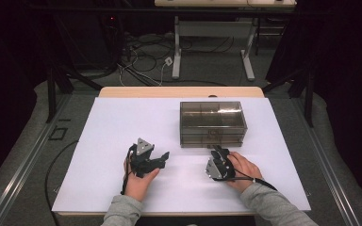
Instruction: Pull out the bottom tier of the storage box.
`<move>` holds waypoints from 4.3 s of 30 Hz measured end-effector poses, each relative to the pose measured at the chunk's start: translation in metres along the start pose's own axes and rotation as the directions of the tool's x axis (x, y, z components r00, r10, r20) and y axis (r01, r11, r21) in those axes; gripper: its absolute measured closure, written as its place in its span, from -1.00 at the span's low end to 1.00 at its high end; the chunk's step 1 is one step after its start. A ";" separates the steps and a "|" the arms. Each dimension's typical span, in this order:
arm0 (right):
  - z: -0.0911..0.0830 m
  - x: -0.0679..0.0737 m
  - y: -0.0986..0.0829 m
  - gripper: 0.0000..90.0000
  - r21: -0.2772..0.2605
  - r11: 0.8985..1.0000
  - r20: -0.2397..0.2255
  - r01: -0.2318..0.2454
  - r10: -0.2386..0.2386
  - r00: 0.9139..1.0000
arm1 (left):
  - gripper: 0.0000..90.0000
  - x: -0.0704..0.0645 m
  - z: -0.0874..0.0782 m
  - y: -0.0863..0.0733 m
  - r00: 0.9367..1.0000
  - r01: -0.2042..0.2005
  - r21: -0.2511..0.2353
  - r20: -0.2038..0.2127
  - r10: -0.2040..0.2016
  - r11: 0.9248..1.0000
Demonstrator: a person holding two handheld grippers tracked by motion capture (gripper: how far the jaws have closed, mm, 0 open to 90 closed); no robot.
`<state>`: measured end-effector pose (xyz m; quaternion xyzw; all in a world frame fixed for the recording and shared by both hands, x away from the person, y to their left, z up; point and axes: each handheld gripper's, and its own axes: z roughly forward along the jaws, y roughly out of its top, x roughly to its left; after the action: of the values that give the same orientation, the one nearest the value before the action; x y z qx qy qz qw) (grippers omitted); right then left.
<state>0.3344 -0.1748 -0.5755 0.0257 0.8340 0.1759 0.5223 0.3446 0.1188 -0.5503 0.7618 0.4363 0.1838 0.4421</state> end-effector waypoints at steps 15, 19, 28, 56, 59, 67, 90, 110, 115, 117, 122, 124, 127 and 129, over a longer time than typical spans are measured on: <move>-0.011 -0.032 0.005 0.22 0.018 0.988 -0.156 -0.154 0.155 0.975 | -0.31 0.000 0.000 0.000 1.000 -0.002 -0.008 -0.001 0.002 1.000; -0.012 -0.039 0.004 0.20 0.027 0.986 -0.193 -0.164 0.167 0.967 | -0.31 0.000 -0.001 0.000 1.000 -0.002 -0.009 -0.005 0.002 1.000; -0.010 -0.056 0.001 0.17 0.034 0.982 -0.258 -0.187 0.190 0.947 | -0.31 0.001 -0.002 0.001 1.000 0.006 -0.014 0.000 -0.006 1.000; 0.010 -0.083 -0.017 0.26 0.098 0.964 -0.429 -0.246 0.264 0.864 | -0.34 0.005 -0.005 0.002 1.000 0.028 -0.022 0.008 -0.028 0.999; 0.014 -0.083 -0.020 0.30 0.102 0.963 -0.447 -0.249 0.268 0.854 | -0.36 0.006 -0.006 0.001 1.000 0.029 -0.017 0.010 -0.029 0.999; 0.021 -0.079 -0.024 0.33 0.117 0.958 -0.454 -0.261 0.285 0.844 | -0.38 0.003 -0.006 0.000 1.000 0.026 -0.010 0.016 -0.026 1.000; 0.034 -0.076 -0.031 0.52 0.137 0.952 -0.503 -0.273 0.304 0.809 | -0.38 0.003 -0.008 -0.001 1.000 0.024 -0.014 0.006 -0.024 1.000; 0.027 -0.078 -0.027 0.84 0.130 0.974 -0.532 -0.183 0.224 0.816 | -0.37 0.007 -0.011 -0.001 1.000 0.028 -0.012 -0.003 -0.028 1.000; 0.021 -0.076 -0.025 0.85 0.130 0.976 -0.547 -0.174 0.217 0.809 | -0.37 0.006 -0.010 -0.002 0.999 0.037 -0.013 -0.005 -0.037 0.999; 0.018 -0.076 -0.024 0.86 0.139 0.979 -0.562 -0.151 0.204 0.802 | -0.37 0.007 -0.010 -0.002 0.999 0.033 -0.008 -0.002 -0.033 0.999; 0.014 -0.074 -0.022 0.88 0.127 0.981 -0.574 -0.149 0.195 0.795 | -0.37 0.006 -0.008 -0.002 1.000 0.030 -0.003 -0.002 -0.030 1.000; 0.012 -0.073 -0.021 0.89 0.120 0.983 -0.580 -0.139 0.183 0.794 | -0.37 0.006 -0.008 -0.002 1.000 0.030 -0.005 -0.002 -0.030 1.000; 0.008 -0.071 -0.021 0.90 0.112 0.985 -0.594 -0.128 0.170 0.787 | -0.37 0.006 -0.009 -0.002 1.000 0.028 -0.006 -0.001 -0.028 1.000; 0.008 -0.071 -0.021 0.90 0.114 0.985 -0.595 -0.130 0.172 0.785 | -0.37 0.007 -0.009 -0.002 0.999 0.034 -0.003 -0.003 -0.035 0.999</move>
<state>0.3761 -0.2083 -0.5241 0.0523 0.9573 0.1882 0.2132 0.3412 0.1294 -0.5480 0.7533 0.4498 0.1779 0.4456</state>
